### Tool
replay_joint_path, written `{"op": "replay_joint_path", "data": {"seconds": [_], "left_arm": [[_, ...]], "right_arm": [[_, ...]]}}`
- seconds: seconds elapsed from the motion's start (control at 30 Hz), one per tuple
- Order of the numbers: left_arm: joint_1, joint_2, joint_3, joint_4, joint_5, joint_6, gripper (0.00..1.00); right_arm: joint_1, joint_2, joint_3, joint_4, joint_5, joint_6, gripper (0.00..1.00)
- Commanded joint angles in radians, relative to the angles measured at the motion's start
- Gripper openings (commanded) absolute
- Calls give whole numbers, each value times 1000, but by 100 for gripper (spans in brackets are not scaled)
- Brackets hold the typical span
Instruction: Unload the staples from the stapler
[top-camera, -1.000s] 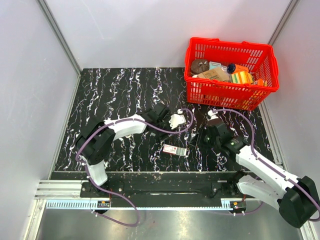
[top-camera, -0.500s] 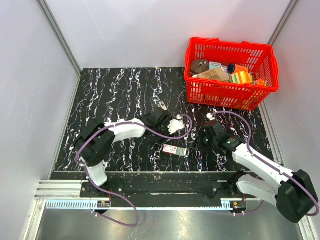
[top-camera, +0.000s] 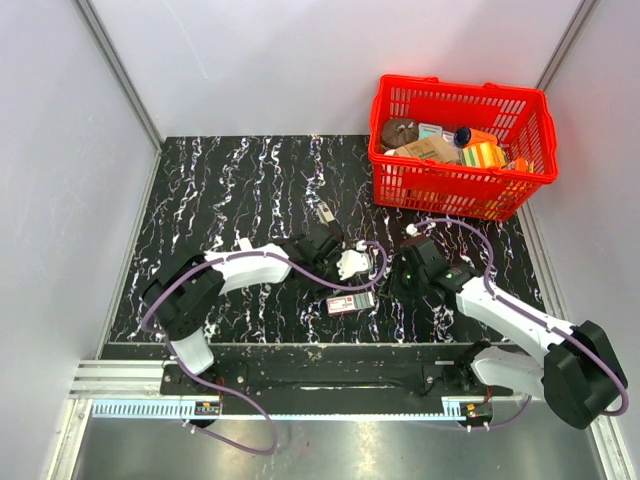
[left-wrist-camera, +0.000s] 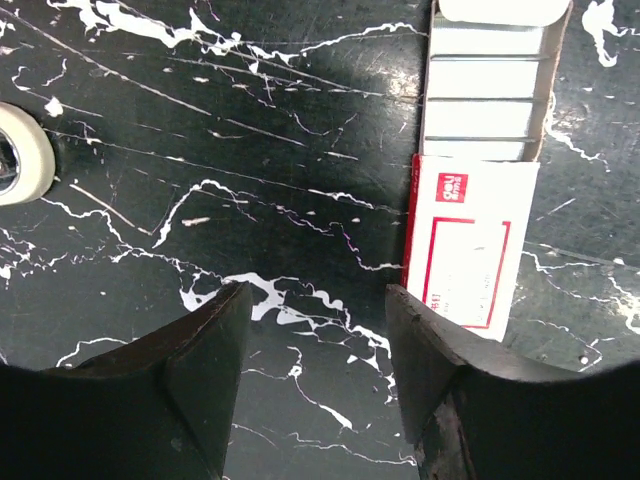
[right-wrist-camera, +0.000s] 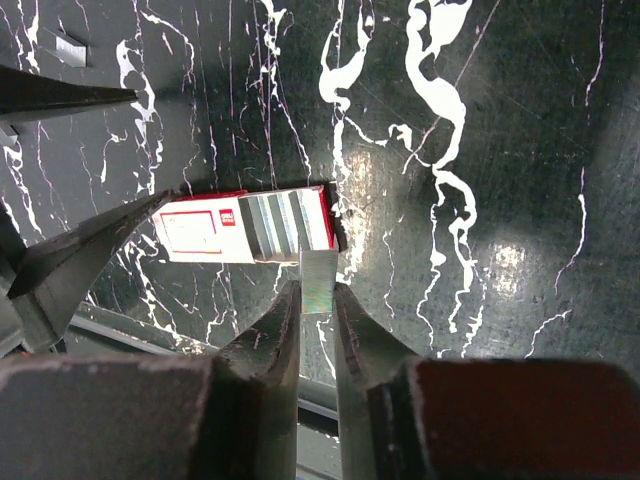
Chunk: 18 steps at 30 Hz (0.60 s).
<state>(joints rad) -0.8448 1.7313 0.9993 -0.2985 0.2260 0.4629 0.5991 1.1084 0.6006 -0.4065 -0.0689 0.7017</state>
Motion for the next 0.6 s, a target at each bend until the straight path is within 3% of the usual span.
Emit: {"op": "replay_joint_path", "data": {"seconds": [0.0, 0.23, 0.43, 0.57], "left_arm": [[-2, -68, 19, -36, -22, 6, 60], [140, -174, 152, -151, 25, -29, 66], [350, -275, 301, -329, 252, -56, 68], [466, -332, 315, -428, 378, -33, 68]], "right_arm": [[-2, 36, 51, 14, 0, -45, 5], [2, 114, 116, -35, -9, -102, 4], [80, 204, 232, -103, 56, -166, 3], [152, 312, 298, -133, 107, -176, 2]]}}
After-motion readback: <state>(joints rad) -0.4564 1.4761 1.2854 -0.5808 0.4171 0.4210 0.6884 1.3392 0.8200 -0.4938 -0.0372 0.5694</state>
